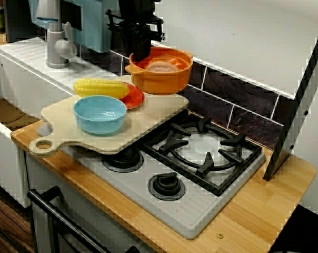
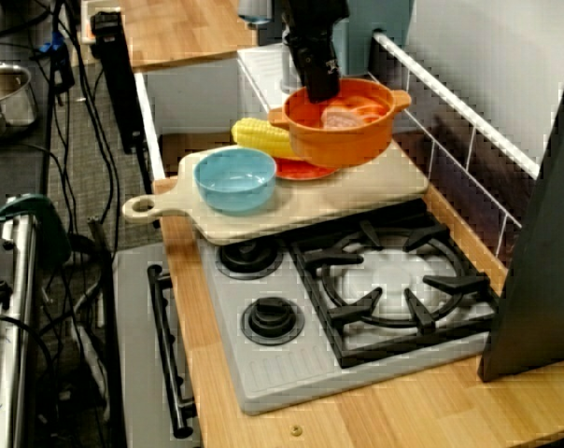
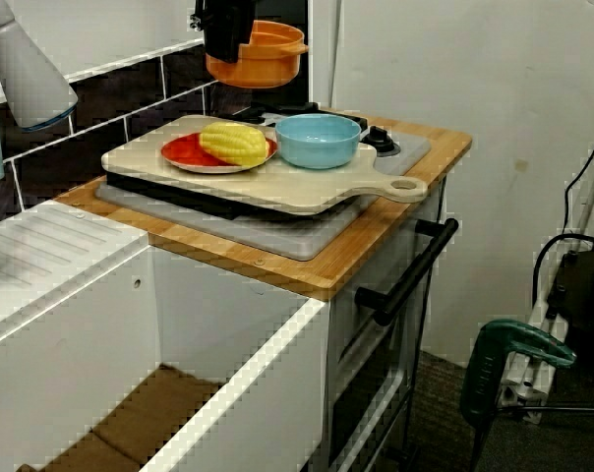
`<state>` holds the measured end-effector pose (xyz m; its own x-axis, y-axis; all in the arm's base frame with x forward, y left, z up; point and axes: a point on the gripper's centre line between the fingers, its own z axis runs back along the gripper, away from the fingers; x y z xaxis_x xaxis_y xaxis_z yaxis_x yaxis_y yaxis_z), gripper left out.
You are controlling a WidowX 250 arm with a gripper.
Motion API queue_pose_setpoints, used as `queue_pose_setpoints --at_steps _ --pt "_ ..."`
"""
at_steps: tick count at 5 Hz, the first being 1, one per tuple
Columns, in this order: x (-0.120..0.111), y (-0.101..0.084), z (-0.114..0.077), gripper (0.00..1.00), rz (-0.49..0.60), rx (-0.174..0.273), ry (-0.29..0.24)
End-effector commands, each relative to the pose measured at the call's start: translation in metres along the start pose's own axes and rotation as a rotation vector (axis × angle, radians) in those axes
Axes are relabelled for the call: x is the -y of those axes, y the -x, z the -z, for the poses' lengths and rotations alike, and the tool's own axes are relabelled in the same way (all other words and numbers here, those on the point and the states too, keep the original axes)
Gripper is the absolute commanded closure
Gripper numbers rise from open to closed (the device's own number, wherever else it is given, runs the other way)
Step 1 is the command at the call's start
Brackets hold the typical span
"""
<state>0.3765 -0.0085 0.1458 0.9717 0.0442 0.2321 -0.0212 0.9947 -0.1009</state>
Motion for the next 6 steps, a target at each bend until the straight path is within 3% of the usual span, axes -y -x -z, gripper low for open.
queue_pose_setpoints --at_steps 1,2,6 --pt "0.004 -0.014 -0.020 1.00 0.014 0.059 0.006" --pt "0.016 -0.019 -0.015 1.00 0.040 0.047 0.009" --pt "0.025 -0.021 -0.017 1.00 0.058 0.037 0.038"
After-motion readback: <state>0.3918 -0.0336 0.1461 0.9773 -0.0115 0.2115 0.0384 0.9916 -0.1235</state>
